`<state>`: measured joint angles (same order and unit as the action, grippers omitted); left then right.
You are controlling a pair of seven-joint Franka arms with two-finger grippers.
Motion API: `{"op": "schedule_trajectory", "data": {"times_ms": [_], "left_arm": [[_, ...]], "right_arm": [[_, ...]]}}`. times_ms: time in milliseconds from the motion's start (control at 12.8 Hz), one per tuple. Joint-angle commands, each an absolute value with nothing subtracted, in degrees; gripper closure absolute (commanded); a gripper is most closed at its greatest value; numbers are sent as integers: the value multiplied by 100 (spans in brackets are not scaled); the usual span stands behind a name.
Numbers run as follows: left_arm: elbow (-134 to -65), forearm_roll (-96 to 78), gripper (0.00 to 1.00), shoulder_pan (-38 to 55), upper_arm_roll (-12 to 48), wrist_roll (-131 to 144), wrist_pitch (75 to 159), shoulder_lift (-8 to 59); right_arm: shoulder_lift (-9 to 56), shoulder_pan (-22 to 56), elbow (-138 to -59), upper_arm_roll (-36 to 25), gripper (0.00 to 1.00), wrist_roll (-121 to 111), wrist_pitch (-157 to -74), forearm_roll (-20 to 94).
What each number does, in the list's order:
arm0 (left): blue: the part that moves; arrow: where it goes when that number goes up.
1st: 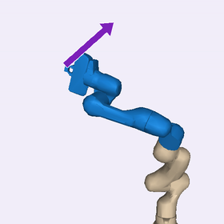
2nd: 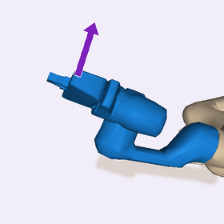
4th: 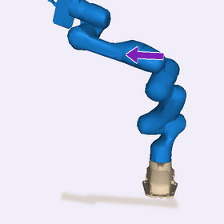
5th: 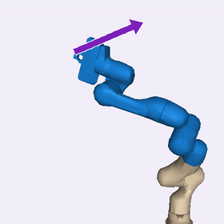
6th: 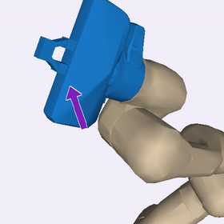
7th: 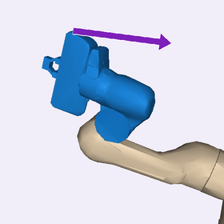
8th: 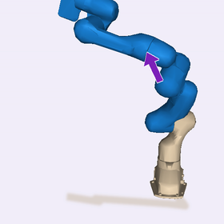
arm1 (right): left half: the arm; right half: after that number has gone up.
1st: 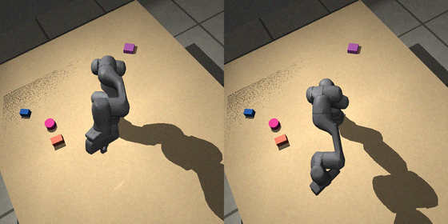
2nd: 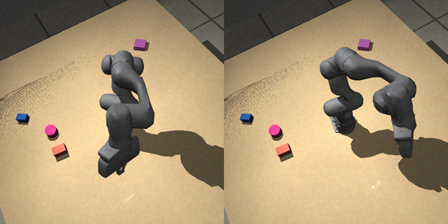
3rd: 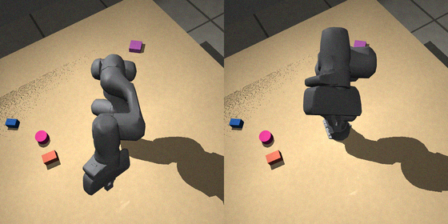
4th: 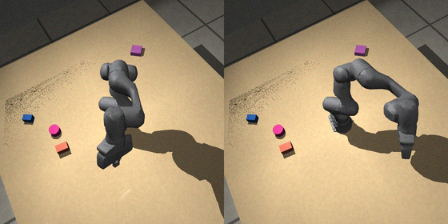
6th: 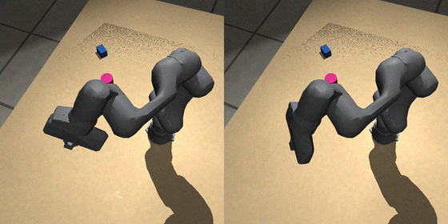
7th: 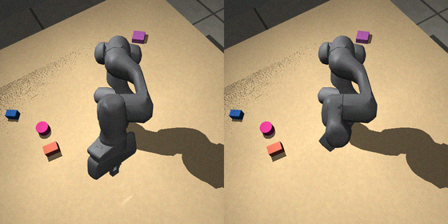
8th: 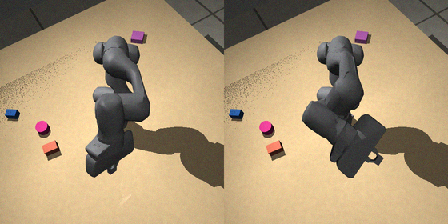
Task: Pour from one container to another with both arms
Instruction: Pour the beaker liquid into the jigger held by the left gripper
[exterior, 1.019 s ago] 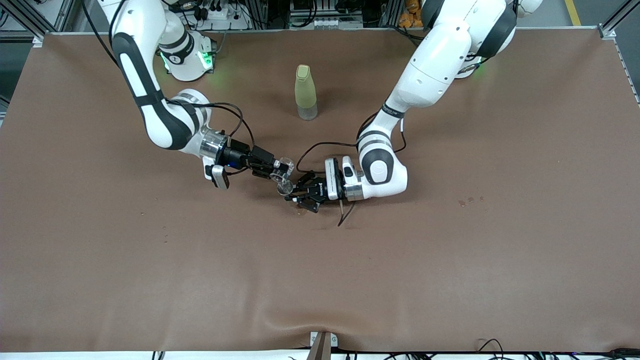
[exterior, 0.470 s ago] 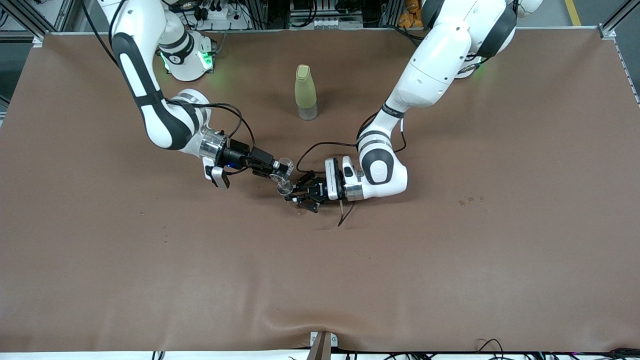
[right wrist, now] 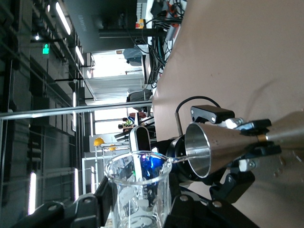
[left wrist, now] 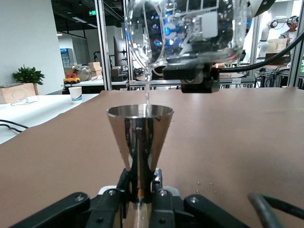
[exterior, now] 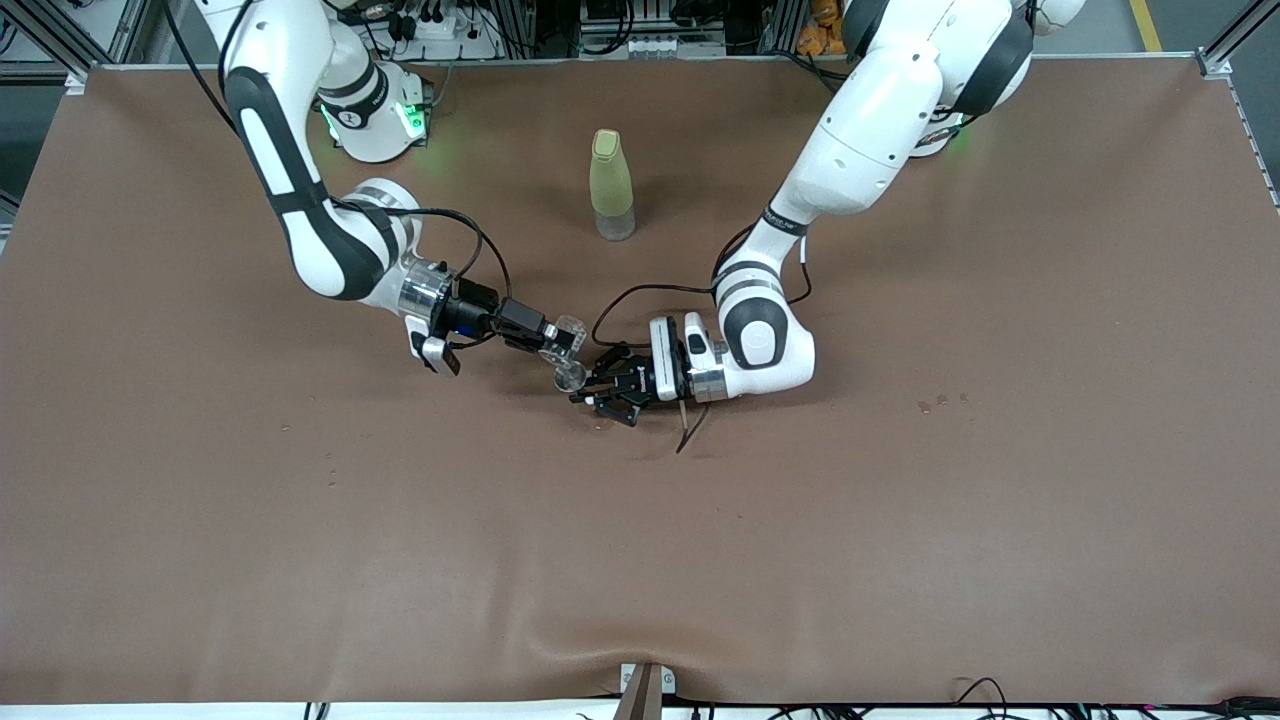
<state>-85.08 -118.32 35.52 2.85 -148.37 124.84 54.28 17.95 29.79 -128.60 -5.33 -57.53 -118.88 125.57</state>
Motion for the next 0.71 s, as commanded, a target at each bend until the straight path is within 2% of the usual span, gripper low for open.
{"op": "schedule_trajectory", "data": {"times_ms": [0,627], "left_arm": [[-8402,-12023,100,3560,299,-15029,12480,5484],[-8402,-12023,100,3551,299,-15073,12480,5484]], "right_arm": [[1705,2892,-12911,-483,74,-5292,-11874,12463],[1775,2900,-12736,-483,75,-5036,-11874,12463]]}}
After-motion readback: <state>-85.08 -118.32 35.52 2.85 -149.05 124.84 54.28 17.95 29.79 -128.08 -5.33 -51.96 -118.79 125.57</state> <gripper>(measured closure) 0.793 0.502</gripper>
